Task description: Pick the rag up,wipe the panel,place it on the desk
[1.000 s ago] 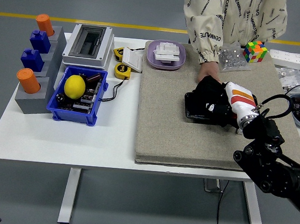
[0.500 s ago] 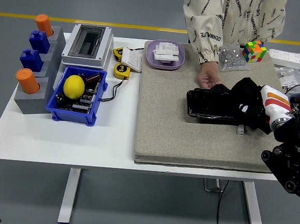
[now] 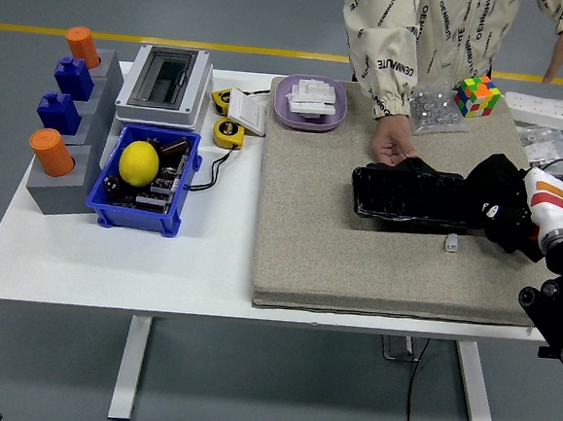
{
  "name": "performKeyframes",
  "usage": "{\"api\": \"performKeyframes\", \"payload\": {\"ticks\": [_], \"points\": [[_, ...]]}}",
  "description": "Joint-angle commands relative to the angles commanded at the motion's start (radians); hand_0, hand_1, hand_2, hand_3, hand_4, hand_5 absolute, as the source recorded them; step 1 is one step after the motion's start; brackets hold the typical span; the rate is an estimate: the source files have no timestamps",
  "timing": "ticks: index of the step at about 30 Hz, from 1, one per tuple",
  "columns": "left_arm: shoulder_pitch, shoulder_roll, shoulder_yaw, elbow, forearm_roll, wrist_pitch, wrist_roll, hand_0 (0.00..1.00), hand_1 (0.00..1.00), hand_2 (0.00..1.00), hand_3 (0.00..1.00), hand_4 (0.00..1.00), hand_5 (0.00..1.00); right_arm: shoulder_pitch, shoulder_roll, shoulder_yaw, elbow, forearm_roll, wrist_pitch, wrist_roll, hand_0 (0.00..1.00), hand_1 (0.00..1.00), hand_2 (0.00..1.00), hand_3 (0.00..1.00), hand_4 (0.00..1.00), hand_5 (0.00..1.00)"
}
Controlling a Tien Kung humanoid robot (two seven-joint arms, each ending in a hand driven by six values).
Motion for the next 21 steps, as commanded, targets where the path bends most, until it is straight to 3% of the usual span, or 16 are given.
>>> {"api": "performKeyframes", "payload": {"ticks": [9, 21], "points": [[-0.001, -0.001, 0.001, -0.001, -0.001, 0.000, 0.000, 0.611, 0.641, 0.654, 0.562, 0.627, 0.439, -0.001, 0.007, -0.006, -0.002, 0.002, 0.000, 0.001, 0.320, 0.443, 0.492, 0.514, 0.870, 0.260], [0.001, -0.001, 0.001, 0.000, -0.002, 0.000, 0.001, 0.611, 0.641, 0.654, 0.562, 0.627, 0.438, 0.014, 0.048, -0.022, 0.008, 0.004, -0.005, 0.002, 0.320, 0.444, 0.492, 0.514, 0.871, 0.261]]}}
